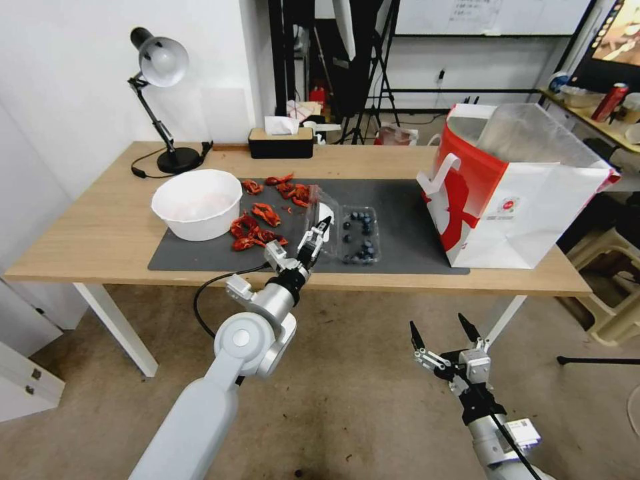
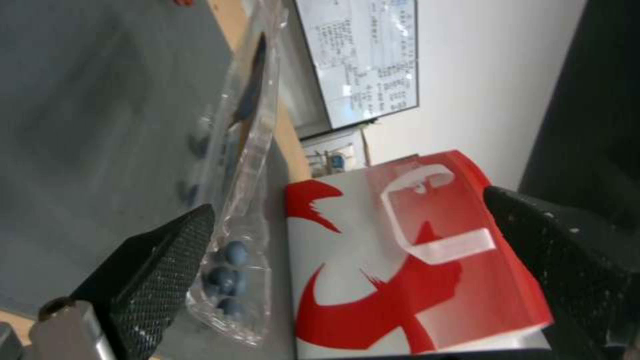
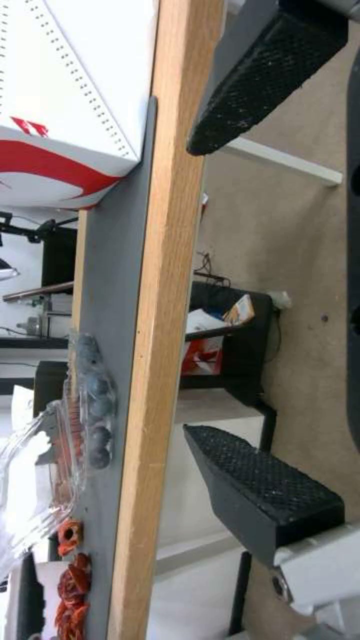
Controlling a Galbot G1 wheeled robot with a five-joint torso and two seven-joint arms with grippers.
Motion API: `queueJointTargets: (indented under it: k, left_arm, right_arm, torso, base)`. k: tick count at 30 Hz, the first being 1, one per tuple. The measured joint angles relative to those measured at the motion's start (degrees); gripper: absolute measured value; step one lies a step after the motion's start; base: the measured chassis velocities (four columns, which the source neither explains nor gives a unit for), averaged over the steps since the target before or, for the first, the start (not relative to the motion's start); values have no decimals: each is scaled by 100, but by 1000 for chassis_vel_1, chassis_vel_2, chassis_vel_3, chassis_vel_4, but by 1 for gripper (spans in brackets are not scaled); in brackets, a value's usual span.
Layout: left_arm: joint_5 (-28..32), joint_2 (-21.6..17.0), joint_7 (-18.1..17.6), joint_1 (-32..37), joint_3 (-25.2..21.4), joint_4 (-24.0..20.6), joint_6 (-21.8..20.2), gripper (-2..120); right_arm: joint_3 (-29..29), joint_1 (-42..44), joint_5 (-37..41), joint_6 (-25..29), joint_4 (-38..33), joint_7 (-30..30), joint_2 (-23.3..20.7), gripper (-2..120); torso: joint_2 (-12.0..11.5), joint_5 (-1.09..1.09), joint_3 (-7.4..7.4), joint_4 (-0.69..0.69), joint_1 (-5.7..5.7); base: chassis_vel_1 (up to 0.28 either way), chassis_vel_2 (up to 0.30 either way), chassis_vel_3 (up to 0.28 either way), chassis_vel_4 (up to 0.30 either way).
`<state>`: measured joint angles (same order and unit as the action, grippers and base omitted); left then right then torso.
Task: Close the takeout container lid, then place the container into the takeout bag.
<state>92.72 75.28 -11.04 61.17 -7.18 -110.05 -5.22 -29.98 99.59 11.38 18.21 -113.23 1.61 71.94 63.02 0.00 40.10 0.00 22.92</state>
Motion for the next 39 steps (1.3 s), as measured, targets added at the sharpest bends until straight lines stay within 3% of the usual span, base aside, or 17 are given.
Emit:
queueJointTargets:
  k: [8, 26, 31, 39]
  left_arm:
    - [-7, -63, 327, 10, 2, -61, -96, 100]
    - [19, -241, 515, -237, 164, -4, -340, 100]
    - [153, -386, 675, -502, 291, 190, -628, 100]
    - [229, -433, 704, -808, 440, 497, -738, 100]
  right_arm:
    - [-12, 65, -33, 44, -21, -5, 4, 100]
    - [-30, 163, -83, 92, -70, -10, 28, 100]
    - [-26, 178, -126, 121, -71, -12, 67, 100]
    - [-16, 187, -198, 172, -13, -12, 134, 100]
  torso:
    - [0, 0, 0, 0, 0]
    - [0, 0, 0, 0, 0]
    - [1, 0, 0, 0, 0]
    - [1, 0, 0, 0, 0]
  base:
    - [0, 0, 0, 0]
    - [0, 0, 0, 0]
    - [0, 0, 0, 0]
    - [0, 0, 0, 0]
